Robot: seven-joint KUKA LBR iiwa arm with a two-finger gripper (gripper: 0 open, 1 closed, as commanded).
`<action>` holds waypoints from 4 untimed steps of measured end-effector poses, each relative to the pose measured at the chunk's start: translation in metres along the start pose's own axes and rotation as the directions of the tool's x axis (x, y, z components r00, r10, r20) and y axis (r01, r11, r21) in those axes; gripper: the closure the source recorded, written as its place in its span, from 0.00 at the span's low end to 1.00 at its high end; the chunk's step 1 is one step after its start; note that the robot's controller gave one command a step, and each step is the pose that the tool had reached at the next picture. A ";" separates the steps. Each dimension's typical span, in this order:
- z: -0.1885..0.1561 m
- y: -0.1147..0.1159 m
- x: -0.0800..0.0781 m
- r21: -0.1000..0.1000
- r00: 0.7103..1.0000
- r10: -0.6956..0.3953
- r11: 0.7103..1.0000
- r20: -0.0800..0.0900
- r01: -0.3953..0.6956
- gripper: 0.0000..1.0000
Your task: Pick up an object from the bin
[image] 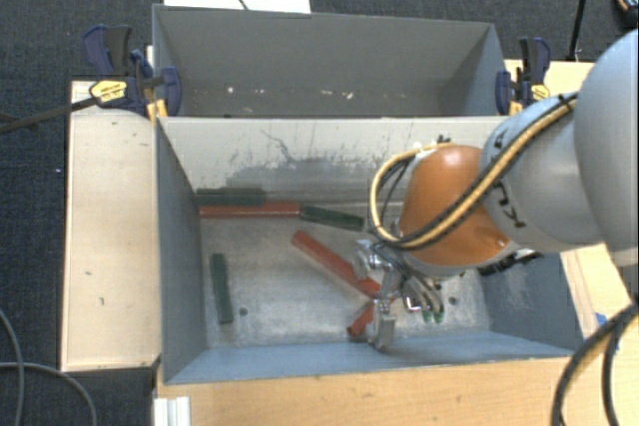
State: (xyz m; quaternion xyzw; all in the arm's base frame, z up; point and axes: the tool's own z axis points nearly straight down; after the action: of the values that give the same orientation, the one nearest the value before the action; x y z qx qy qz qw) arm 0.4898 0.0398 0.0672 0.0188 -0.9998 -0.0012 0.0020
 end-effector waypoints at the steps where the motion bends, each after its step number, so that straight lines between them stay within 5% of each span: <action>1: -0.007 -0.002 -0.006 0.000 1.000 0.003 1.000 0.020 -0.003 1.00; 2: -0.004 -0.003 -0.003 0.001 1.000 0.002 1.000 0.010 -0.002 0.00; 3: -0.006 -0.003 -0.004 0.001 1.000 0.001 1.000 0.012 -0.001 1.00; 4: -0.004 -0.003 -0.003 0.002 1.000 0.001 1.000 0.008 -0.001 0.00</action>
Offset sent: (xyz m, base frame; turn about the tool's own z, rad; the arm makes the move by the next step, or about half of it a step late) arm 0.0000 0.0000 0.0000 0.0000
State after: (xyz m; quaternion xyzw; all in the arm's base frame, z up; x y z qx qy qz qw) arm 0.4926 0.0372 0.0710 0.0185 -0.9998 -0.0004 -0.0019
